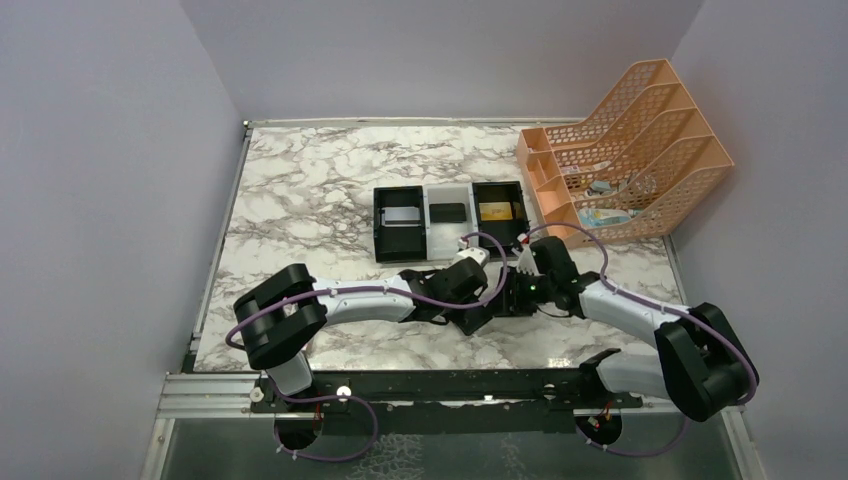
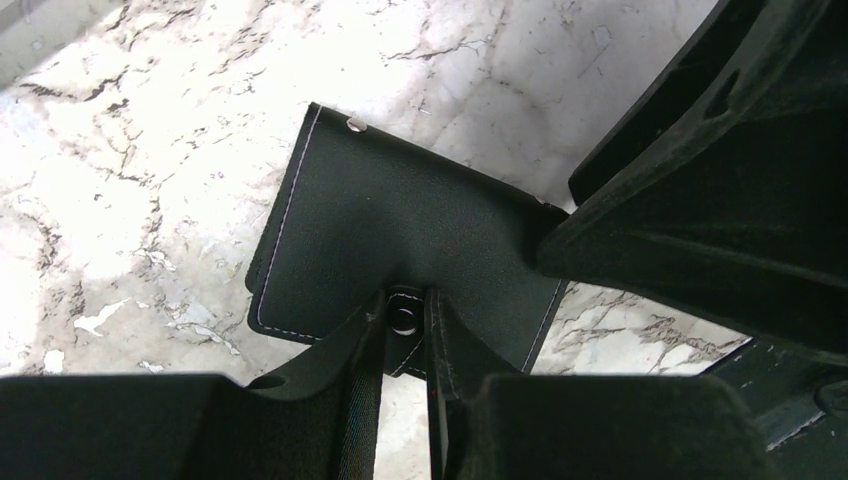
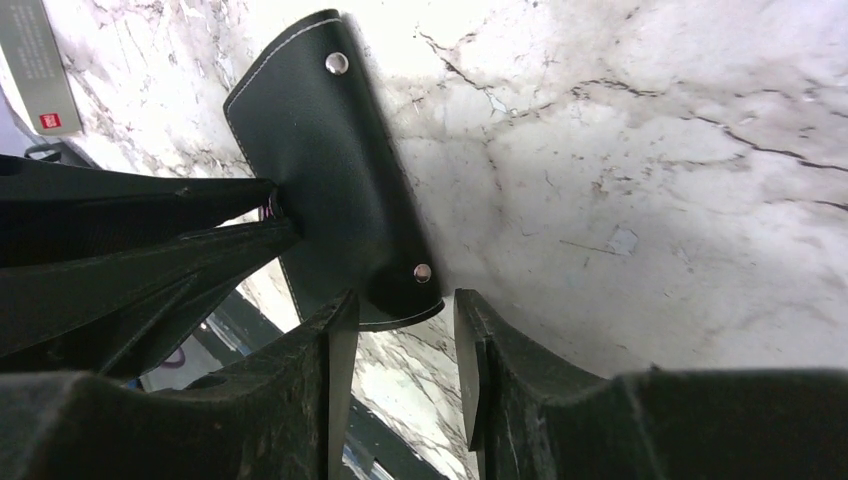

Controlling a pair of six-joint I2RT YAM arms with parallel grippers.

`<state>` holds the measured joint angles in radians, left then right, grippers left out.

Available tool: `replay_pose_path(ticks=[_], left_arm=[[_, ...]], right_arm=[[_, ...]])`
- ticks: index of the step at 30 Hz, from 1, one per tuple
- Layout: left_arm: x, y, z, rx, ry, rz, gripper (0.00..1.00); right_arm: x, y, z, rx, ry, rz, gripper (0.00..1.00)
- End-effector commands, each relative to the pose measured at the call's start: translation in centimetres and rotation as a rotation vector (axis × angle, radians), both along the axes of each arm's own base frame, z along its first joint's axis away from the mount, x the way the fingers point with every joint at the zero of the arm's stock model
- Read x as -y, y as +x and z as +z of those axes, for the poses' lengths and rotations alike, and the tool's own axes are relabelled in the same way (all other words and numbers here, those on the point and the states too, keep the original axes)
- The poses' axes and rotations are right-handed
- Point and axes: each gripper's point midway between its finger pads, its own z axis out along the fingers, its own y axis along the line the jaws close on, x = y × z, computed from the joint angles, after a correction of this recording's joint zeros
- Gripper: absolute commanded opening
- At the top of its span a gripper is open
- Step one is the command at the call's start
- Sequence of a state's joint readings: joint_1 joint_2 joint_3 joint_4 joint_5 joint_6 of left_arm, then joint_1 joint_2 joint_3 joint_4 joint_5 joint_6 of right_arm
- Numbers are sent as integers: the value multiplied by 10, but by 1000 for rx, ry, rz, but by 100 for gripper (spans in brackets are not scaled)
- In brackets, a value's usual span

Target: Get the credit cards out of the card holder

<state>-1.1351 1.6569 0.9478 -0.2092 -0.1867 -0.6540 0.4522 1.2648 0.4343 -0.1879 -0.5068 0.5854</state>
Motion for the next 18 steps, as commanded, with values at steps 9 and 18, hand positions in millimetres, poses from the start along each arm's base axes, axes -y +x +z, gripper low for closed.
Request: replay_pose_path(ticks=[9, 18], left_arm=[[0, -9, 8, 34, -13, -144, 12], [3, -11, 12, 56, -22, -207, 12]], right_arm=[[0, 19, 18, 130, -28, 45, 51], [-10, 17, 3, 170, -69, 76, 53]])
